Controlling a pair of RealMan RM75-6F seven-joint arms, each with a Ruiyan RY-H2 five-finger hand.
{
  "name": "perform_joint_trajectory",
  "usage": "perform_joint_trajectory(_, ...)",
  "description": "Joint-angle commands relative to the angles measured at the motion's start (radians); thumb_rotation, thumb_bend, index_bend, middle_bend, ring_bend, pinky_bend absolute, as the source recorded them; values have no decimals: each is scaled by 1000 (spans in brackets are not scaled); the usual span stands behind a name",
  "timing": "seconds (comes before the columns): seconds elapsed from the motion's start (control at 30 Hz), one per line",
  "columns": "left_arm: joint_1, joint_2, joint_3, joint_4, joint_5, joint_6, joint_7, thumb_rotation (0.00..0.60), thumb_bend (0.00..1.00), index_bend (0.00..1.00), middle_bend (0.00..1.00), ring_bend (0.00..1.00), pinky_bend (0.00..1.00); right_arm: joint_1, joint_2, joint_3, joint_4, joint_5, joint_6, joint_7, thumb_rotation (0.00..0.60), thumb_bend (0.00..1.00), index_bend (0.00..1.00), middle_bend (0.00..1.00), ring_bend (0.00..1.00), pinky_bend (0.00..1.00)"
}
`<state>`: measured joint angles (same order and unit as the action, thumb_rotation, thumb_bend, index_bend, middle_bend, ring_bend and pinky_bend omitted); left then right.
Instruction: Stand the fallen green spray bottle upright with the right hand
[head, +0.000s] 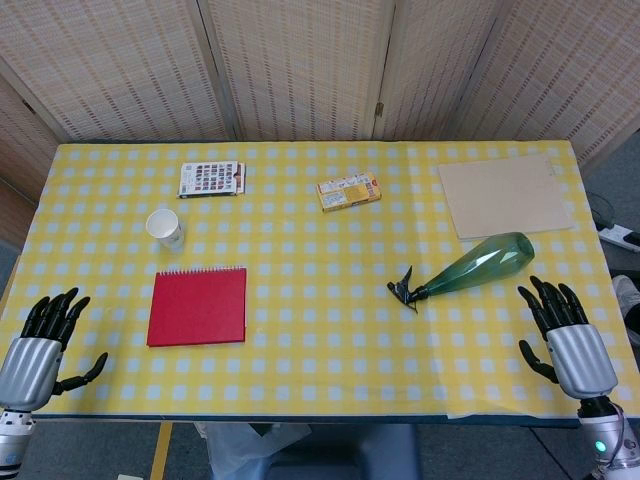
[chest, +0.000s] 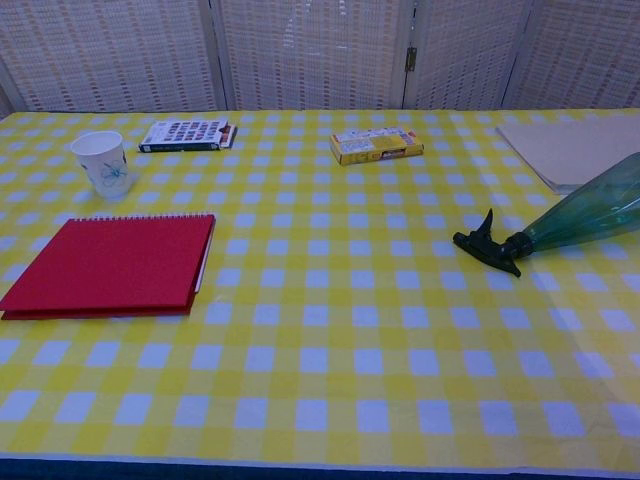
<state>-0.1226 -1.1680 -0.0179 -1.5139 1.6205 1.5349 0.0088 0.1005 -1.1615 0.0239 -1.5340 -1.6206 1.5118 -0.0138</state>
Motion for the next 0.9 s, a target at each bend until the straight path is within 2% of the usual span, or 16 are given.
perform_joint_trajectory(0.03, -3, -9, 1, 11, 12, 6, -5, 233, 371, 0, 0, 0, 0, -1, 4, 0, 0, 11, -6, 2, 600, 420, 0, 0, 0, 0)
perform_joint_trajectory(0.27, -3, -2, 3, -6, 5, 0, -11, 234, 371, 0, 0, 0, 0, 14, 7, 3, 6, 21, -39, 13, 600, 419, 0, 0, 0, 0)
perform_joint_trajectory(0.37, -6, -5, -1, -1, 22, 21, -43, 235, 371, 0, 0, 0, 0, 78, 18, 16, 33, 7, -116, 70, 600, 418, 0, 0, 0, 0)
perform_joint_trajectory(0.5, -9, -9, 1, 17, 38, 28, -63, 235, 372, 0, 0, 0, 0, 146, 43, 35, 43, 1, -197, 44, 600, 419, 0, 0, 0, 0)
perform_joint_trajectory(0.6, -11, -9, 3, 21, 37, 24, -71, 232, 371, 0, 0, 0, 0, 199, 61, 50, 39, 5, -268, -15, 600, 419, 0, 0, 0, 0)
perform_joint_trajectory(0.67, -8, -2, 0, 15, 35, 33, -85, 233, 371, 0, 0, 0, 0, 300, 69, 77, 41, 12, -407, -135, 600, 418, 0, 0, 0, 0)
perform_joint_trajectory(0.9, 0, 12, 3, 14, 25, 40, -103, 236, 372, 0, 0, 0, 0, 429, 37, 98, 38, 116, -628, -341, 600, 419, 0, 15, 0, 0)
